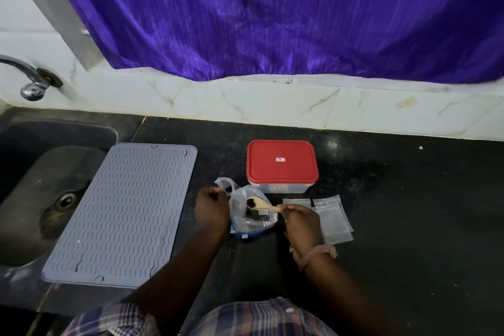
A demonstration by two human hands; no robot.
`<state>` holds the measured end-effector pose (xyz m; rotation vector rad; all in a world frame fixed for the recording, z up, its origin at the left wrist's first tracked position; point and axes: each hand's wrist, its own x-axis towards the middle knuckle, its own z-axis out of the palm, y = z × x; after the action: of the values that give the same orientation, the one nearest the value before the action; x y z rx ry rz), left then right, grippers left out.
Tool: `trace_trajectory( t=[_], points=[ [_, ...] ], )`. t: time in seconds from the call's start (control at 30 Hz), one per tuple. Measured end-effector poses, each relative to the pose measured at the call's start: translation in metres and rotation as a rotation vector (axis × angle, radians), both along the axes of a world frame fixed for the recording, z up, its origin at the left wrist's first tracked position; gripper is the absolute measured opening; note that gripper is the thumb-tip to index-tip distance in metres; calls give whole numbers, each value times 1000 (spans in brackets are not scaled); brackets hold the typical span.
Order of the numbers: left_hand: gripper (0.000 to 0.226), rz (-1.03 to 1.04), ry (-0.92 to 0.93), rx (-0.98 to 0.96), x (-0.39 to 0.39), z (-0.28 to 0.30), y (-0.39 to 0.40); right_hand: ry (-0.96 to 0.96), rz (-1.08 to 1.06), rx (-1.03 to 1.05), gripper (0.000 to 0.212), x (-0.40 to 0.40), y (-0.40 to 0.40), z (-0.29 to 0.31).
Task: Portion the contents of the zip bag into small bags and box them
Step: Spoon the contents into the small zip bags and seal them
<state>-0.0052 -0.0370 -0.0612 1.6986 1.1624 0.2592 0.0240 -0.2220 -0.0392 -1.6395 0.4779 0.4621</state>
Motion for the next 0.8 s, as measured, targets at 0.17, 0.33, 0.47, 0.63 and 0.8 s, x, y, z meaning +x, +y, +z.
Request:
trace_trajectory(
  t=[0.17, 0.33, 0.47, 0.63, 0.8],
  points=[
    [7, -41, -17, 86, -4, 16, 2, -124, -16, 98, 15, 8, 17, 23],
    [11, -171, -30, 92, -8, 26, -1, -308, 101, -61, 13, 12, 39, 33],
    [13, -115, -93, 88, -11, 43, -5, -458, 212, -230, 12, 8, 55, 32],
    [14, -116, -155, 19, -13, 53, -6, -856, 493, -430, 22, 1, 59, 25],
    [11, -60, -154, -39, -15, 55, -4, -1105, 691, -535, 34, -3, 51, 21]
  ],
)
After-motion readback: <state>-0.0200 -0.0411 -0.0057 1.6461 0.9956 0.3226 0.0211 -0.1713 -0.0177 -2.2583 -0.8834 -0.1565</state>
